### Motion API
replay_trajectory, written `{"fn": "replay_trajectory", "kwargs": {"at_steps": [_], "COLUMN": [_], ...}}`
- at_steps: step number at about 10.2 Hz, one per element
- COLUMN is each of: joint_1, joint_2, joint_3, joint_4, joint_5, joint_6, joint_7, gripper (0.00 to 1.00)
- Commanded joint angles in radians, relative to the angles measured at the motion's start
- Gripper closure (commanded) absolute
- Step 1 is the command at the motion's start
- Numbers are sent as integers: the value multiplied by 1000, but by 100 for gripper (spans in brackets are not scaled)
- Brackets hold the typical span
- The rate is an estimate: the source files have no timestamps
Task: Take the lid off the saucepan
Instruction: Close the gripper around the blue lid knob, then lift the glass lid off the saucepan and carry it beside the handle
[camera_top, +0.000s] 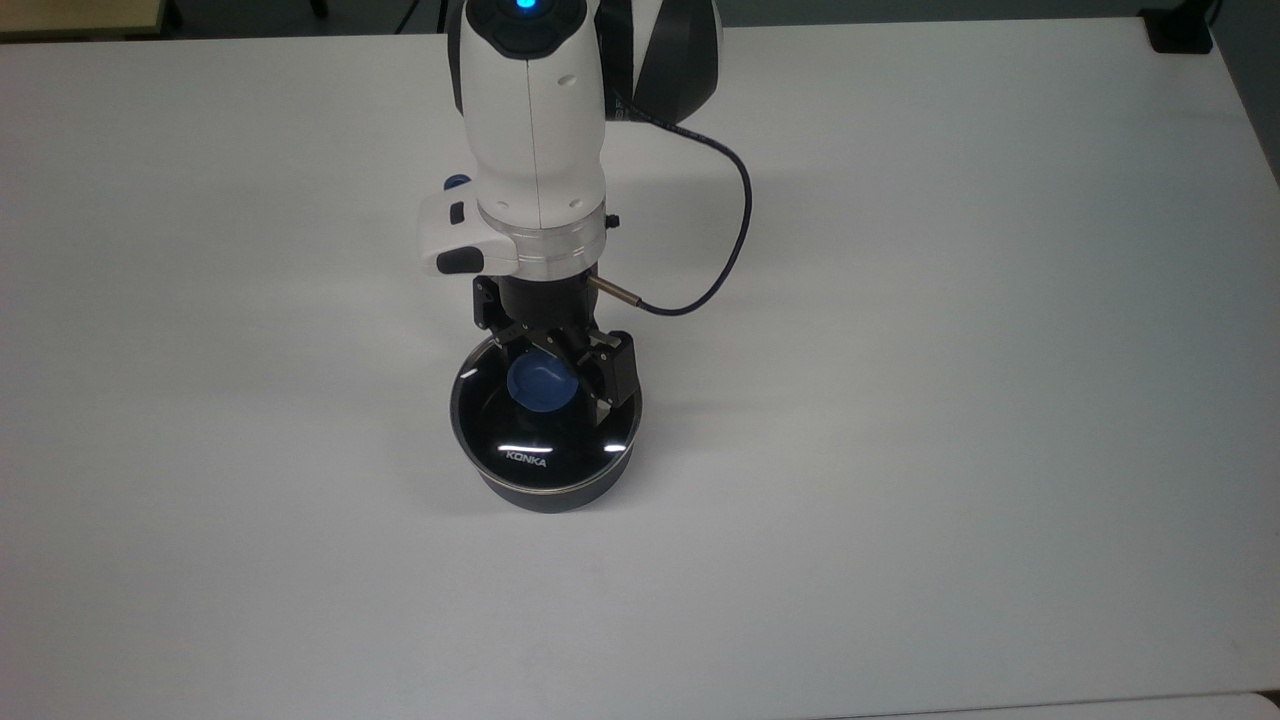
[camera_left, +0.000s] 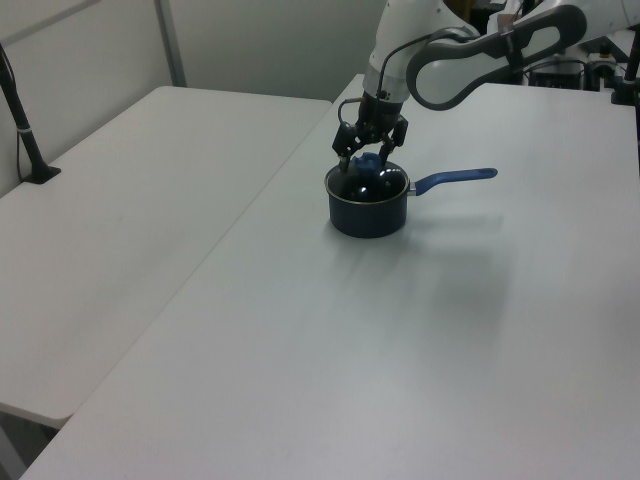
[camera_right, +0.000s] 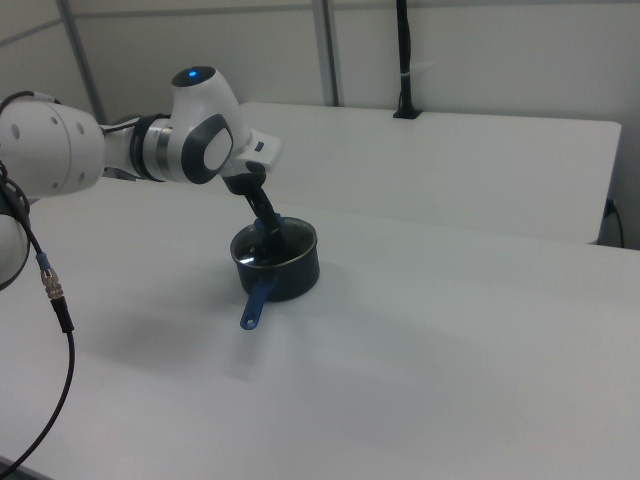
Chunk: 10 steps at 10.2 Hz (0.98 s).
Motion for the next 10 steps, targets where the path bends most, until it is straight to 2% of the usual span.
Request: {"fn": "replay_trajectory", "kwargs": {"at_steps": [1, 2, 3, 4, 5, 6, 7, 8, 10], "joint_1": [13, 12, 10, 4, -11, -27, -51, -100, -216], "joint_2": [17, 17, 14, -1, -56, -109, -166, -247, -477], "joint_3": [-7, -7, -7, -7, -5, -4, -1, 22, 44], "joint_4": [7, 8, 10, 10, -7, -21, -24, -65, -274], "joint_5": [-18, -19, -19, -15, -13, -1, 5, 46, 120], "joint_6": [27, 27, 27, 23, -2, -90, -212, -333, -526], "joint_7": [44, 37, 28, -12, -58, -143, -260, -441, -866], "gripper": [16, 32, 42, 48, 52, 52, 52, 52, 51]}}
